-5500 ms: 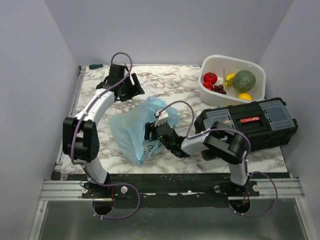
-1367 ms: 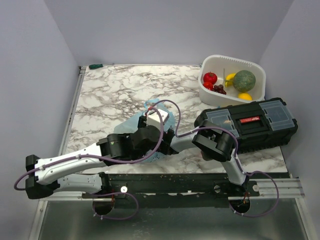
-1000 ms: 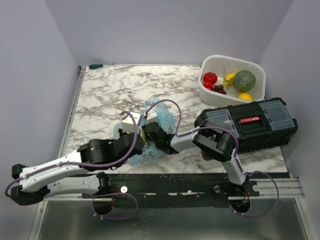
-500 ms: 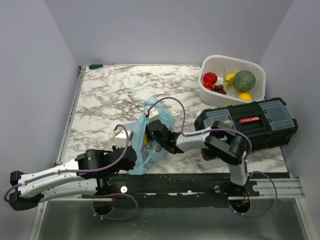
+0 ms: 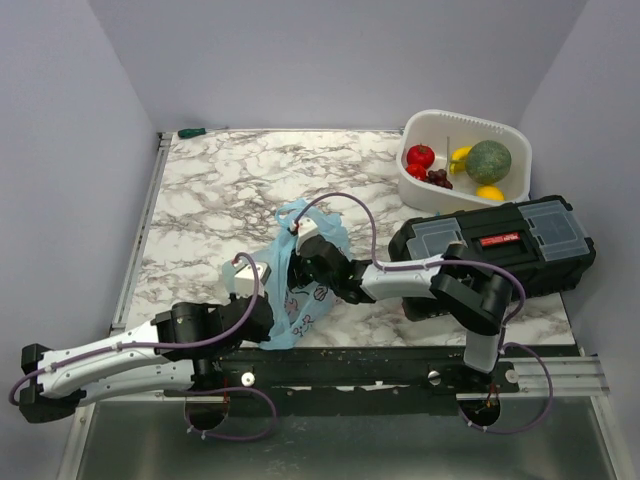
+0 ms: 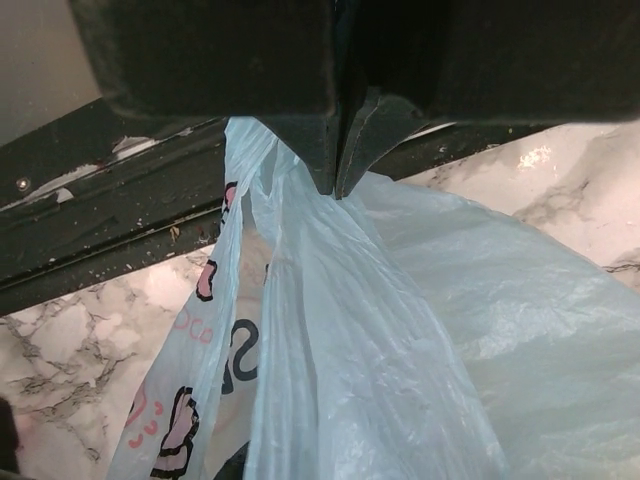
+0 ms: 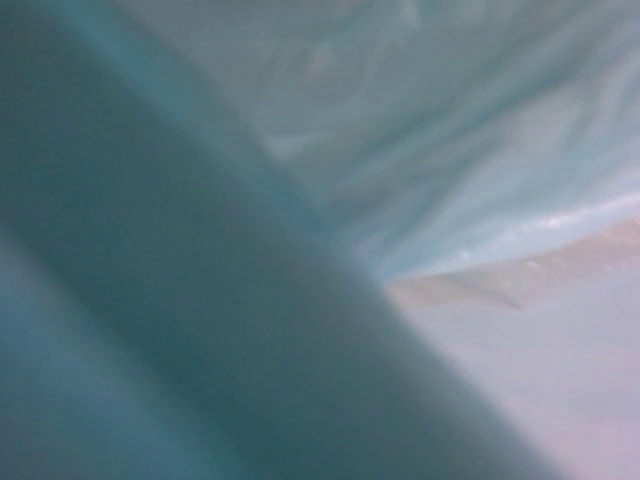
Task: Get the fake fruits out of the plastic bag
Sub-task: Take out the fake fruit from the plastic bag.
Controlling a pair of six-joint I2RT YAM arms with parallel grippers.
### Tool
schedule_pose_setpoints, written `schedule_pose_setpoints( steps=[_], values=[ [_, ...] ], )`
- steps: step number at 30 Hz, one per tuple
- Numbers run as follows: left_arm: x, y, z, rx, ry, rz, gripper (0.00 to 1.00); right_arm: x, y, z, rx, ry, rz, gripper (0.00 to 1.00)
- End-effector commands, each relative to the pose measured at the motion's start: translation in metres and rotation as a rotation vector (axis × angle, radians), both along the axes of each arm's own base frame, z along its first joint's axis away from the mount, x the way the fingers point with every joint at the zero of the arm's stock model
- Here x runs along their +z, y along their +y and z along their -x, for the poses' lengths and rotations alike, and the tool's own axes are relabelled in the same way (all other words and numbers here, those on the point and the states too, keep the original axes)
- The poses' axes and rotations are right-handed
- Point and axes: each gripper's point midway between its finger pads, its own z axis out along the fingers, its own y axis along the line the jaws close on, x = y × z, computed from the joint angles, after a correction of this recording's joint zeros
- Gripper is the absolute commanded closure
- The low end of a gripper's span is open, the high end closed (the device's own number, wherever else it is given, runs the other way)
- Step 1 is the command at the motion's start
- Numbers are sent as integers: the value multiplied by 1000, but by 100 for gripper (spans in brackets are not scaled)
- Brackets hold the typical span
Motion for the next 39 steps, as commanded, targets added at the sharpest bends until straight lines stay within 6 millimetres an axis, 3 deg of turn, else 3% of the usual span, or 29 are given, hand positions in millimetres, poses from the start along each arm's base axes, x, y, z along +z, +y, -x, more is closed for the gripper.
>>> schedule_pose_setpoints(
  steps=[1, 4, 12, 17, 22, 30, 39],
  values=[
    [2, 4, 6, -16, 3, 62, 100, 12, 3, 30, 130, 74, -39, 37],
    [6, 3, 6, -21, -11, 99, 100, 12, 9, 40, 196, 68, -53, 36],
    [3, 0, 8, -40, -2, 79, 100, -16, 9, 15, 126, -9, 37, 39],
    [-1, -4, 8, -51, 5, 63, 100, -33, 11, 12, 118, -17, 68, 39],
    [1, -12, 7, -63, 2, 84, 100, -46, 11, 6, 51, -33, 119, 48],
    [0, -15, 7, -59, 5, 106, 100, -40, 10, 2, 1, -136, 175, 53],
    [-5, -8, 8, -35, 6, 124, 100, -33, 17, -4, 8, -171, 180, 74]
  ],
)
